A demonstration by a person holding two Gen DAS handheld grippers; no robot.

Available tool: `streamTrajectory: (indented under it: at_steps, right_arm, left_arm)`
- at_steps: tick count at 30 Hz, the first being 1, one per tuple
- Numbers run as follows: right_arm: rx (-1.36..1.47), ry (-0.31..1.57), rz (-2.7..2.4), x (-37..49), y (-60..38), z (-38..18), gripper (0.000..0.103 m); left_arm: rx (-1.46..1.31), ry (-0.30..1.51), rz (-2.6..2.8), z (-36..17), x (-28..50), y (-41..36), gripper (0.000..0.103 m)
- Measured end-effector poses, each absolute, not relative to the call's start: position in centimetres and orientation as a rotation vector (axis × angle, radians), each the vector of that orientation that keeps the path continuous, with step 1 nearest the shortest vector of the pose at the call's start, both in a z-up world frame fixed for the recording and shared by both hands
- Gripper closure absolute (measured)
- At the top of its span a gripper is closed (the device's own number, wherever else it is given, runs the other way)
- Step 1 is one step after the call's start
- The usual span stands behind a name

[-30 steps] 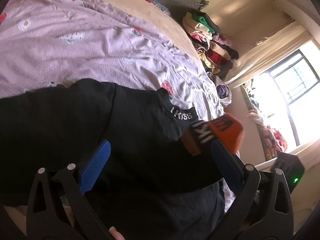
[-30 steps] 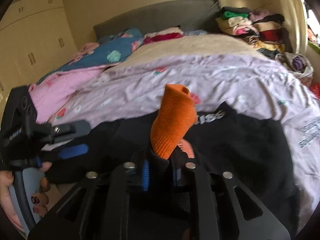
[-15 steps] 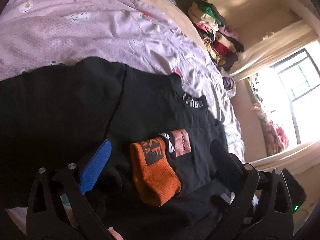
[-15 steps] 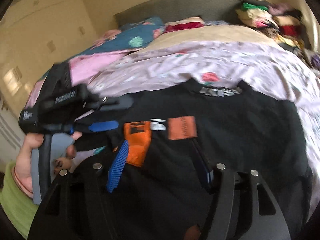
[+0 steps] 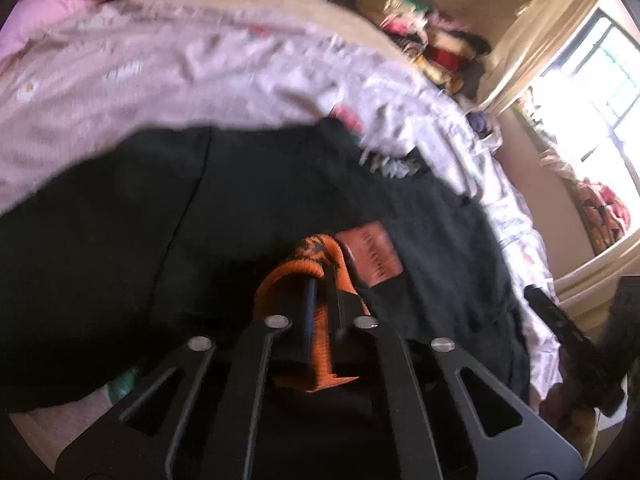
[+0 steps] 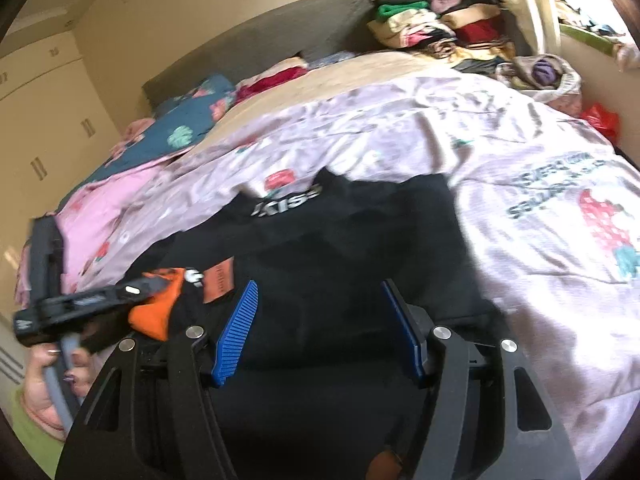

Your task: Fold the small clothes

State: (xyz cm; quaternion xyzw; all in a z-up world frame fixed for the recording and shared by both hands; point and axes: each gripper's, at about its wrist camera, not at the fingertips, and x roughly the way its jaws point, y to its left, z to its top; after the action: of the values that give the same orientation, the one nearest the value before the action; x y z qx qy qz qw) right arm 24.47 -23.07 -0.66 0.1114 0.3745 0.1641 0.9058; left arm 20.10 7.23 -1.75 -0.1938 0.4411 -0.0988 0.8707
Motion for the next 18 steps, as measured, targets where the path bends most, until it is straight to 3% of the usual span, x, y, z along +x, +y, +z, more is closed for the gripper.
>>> streamTrajectory:
  at_steps: [4, 12, 18]
  right_arm:
    - [0.206, 0.764, 0.276, 24.8, -24.3, -0.4, 0.042]
    - [0.088, 0.820, 0.207, 25.8, -23.3, -1.5, 0.042]
    - [0.059, 0.884, 0.213, 27.0, -22.3, -2.9, 0.040]
  left_arm:
    - [-0.370, 0.857, -0.208, 0.9, 19.5, 7.8, 0.103]
    - [-0.371, 0.977, -0.118, -2.5, 20.8, 9.5, 0.103]
    - [-0.291, 0.905, -0.089, 0.3, 19.2, 8.6, 0.101]
